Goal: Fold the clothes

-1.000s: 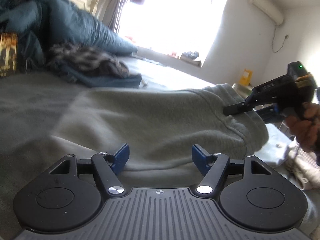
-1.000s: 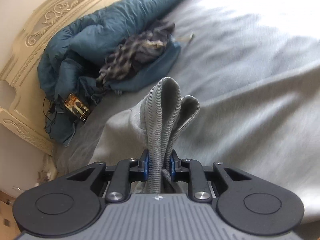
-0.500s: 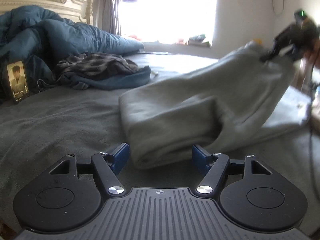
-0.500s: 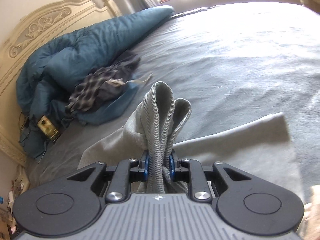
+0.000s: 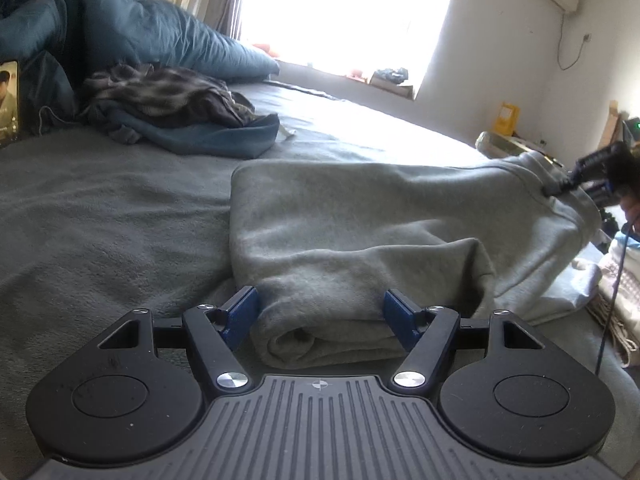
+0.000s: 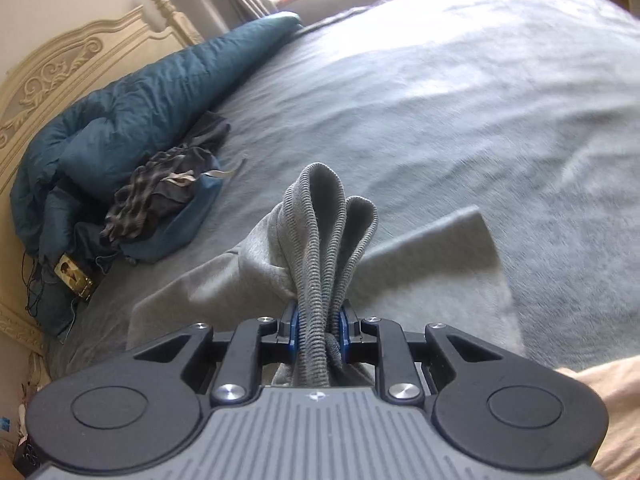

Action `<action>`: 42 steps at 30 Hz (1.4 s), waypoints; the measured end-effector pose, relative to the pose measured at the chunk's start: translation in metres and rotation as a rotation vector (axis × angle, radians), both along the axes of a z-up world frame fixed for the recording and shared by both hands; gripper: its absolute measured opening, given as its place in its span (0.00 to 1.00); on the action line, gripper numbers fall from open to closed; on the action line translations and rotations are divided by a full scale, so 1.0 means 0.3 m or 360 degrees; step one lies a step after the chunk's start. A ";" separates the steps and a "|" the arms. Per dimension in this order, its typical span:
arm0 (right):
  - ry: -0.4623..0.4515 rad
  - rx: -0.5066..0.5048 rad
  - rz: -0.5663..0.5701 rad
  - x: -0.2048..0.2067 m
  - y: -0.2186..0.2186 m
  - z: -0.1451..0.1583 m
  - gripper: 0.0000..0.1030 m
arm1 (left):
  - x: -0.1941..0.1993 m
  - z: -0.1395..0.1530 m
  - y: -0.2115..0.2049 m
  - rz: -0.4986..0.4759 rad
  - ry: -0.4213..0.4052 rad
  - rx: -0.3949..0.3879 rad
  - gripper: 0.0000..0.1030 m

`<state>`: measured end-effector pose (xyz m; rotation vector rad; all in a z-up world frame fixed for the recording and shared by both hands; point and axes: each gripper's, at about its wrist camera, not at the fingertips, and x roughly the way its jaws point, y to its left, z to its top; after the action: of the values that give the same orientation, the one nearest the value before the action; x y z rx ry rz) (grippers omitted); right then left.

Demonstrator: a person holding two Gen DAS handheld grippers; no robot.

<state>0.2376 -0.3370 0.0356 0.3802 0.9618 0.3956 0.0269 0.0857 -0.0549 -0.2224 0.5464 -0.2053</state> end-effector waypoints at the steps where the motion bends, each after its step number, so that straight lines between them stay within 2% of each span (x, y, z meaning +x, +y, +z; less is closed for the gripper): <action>1: 0.0020 0.0010 -0.0005 0.006 -0.014 -0.016 0.21 | 0.008 -0.004 -0.002 0.0002 0.0011 -0.0005 0.68; 11: 0.0040 0.0061 -0.0045 0.020 -0.116 -0.054 0.21 | 0.046 -0.010 0.005 -0.0007 0.0050 -0.0099 0.68; 20: 0.0129 0.0091 -0.0115 0.062 -0.195 -0.204 0.21 | 0.062 -0.009 -0.005 -0.0021 0.0059 -0.0103 0.68; 23: 0.0139 0.0022 -0.0126 0.067 -0.204 -0.264 0.26 | 0.061 -0.007 -0.007 -0.0030 0.0060 -0.0116 0.68; 26: 0.0111 -0.0005 -0.0123 0.061 -0.222 -0.254 0.34 | 0.058 -0.001 -0.002 -0.0038 0.0065 -0.0134 0.68; 27: 0.0107 -0.0026 -0.0146 0.056 -0.229 -0.238 0.39 | 0.058 0.002 0.005 -0.0041 0.0062 -0.0151 0.68; 29: 0.0040 -0.0143 -0.0198 0.026 -0.231 -0.178 0.41 | 0.053 0.005 0.021 -0.0047 0.0063 -0.0203 0.68; 35: -0.0319 -0.0375 -0.0061 -0.121 -0.091 0.035 0.38 | 0.025 0.006 0.049 -0.0034 0.0039 -0.0283 0.68; 36: -0.0347 -0.0373 0.0002 -0.141 -0.057 0.040 0.38 | 0.020 0.005 0.053 -0.0028 0.0036 -0.0294 0.68; 38: -0.0330 -0.0393 0.0085 -0.166 -0.004 0.001 0.37 | 0.008 0.004 0.066 -0.0014 0.0030 -0.0308 0.68; 40: -0.0235 -0.0543 0.0102 -0.171 0.034 -0.103 0.33 | -0.006 0.004 0.081 0.0002 0.0023 -0.0316 0.68; 42: -0.0225 -0.0675 0.0088 -0.187 0.032 -0.189 0.29 | -0.019 0.007 0.105 0.0021 0.0015 -0.0321 0.68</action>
<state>0.1815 -0.3274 -0.0211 -0.0594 0.8919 0.2548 0.0212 0.1170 -0.0528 -0.4228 0.5333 -0.2470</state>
